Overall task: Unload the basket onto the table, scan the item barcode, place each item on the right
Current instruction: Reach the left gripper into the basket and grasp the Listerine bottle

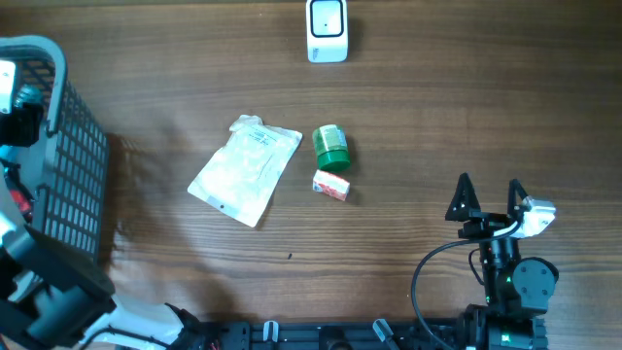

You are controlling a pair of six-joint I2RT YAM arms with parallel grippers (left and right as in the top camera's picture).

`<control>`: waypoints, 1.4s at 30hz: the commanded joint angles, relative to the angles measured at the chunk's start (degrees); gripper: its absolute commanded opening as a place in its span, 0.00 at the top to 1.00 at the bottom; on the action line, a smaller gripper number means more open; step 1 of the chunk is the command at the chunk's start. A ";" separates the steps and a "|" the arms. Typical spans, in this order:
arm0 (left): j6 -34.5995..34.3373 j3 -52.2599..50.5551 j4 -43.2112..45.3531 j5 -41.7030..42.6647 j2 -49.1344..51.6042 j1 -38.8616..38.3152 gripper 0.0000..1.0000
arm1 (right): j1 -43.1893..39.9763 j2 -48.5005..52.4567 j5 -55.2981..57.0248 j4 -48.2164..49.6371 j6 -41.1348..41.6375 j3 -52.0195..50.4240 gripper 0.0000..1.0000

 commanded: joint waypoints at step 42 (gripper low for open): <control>-62.27 0.50 1.84 -15.17 -6.56 5.57 0.00 | -0.09 -0.04 0.42 0.33 0.22 -0.04 0.00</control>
